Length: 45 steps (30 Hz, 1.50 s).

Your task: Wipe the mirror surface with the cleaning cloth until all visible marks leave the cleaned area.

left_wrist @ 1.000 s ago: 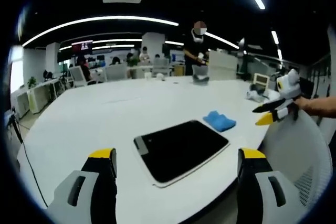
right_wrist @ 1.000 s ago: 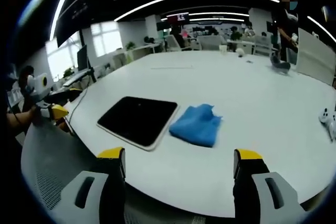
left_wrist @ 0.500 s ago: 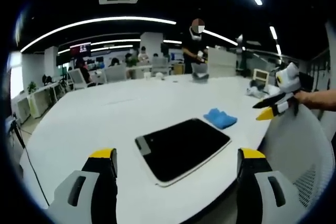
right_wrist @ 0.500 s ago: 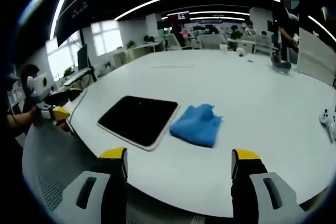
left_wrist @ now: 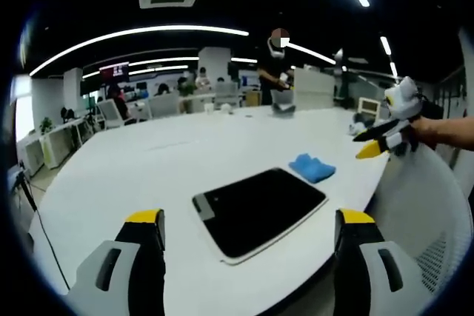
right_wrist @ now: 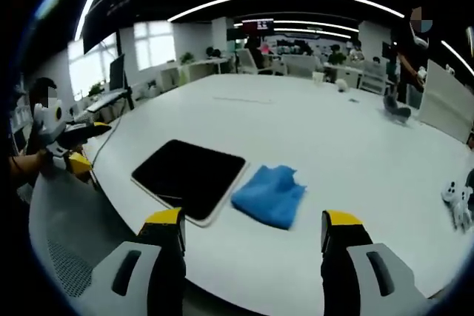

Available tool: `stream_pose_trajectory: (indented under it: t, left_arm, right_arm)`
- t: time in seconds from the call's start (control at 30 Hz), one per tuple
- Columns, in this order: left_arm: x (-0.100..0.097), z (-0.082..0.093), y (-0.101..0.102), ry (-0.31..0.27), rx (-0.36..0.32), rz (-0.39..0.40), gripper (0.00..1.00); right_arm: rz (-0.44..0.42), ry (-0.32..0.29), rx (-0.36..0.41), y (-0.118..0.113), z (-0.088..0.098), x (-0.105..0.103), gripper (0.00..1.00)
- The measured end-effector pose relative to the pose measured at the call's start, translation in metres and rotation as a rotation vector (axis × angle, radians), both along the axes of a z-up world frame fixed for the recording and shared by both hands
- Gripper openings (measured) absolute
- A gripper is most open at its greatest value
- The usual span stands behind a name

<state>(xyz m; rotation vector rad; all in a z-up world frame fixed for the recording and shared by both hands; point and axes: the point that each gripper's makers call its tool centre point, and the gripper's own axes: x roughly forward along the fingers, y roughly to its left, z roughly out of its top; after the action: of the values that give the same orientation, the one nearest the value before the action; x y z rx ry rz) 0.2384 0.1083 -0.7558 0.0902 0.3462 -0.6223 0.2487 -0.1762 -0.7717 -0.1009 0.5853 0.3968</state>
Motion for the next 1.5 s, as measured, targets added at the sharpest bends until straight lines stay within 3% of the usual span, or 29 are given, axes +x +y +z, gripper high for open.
stream_pose_trajectory:
  t: [0.27,0.53,1.03,1.27,1.5]
  left_arm:
    - [0.001,0.001,0.001,-0.005,0.004,0.006,0.95]
    - [0.001,0.000,0.001,-0.007,0.012,0.003,0.95]
    - [0.000,-0.002,0.000,0.002,0.012,-0.001,0.95]
    - [0.000,-0.001,-0.001,-0.002,0.008,-0.003,0.93]
    - [0.001,0.001,-0.001,-0.007,-0.005,-0.001,0.94]
  right_arm:
    - [0.029,-0.002,-0.023,0.002,0.009,0.017,0.66]
    - [0.000,-0.014,-0.011,-0.005,0.018,0.038,0.61]
    - [-0.029,0.057,0.001,0.005,0.002,0.054,0.53]
    - [-0.008,0.087,-0.043,0.008,-0.009,0.062,0.46]
    - [-0.019,0.120,-0.038,0.009,-0.023,0.066,0.46]
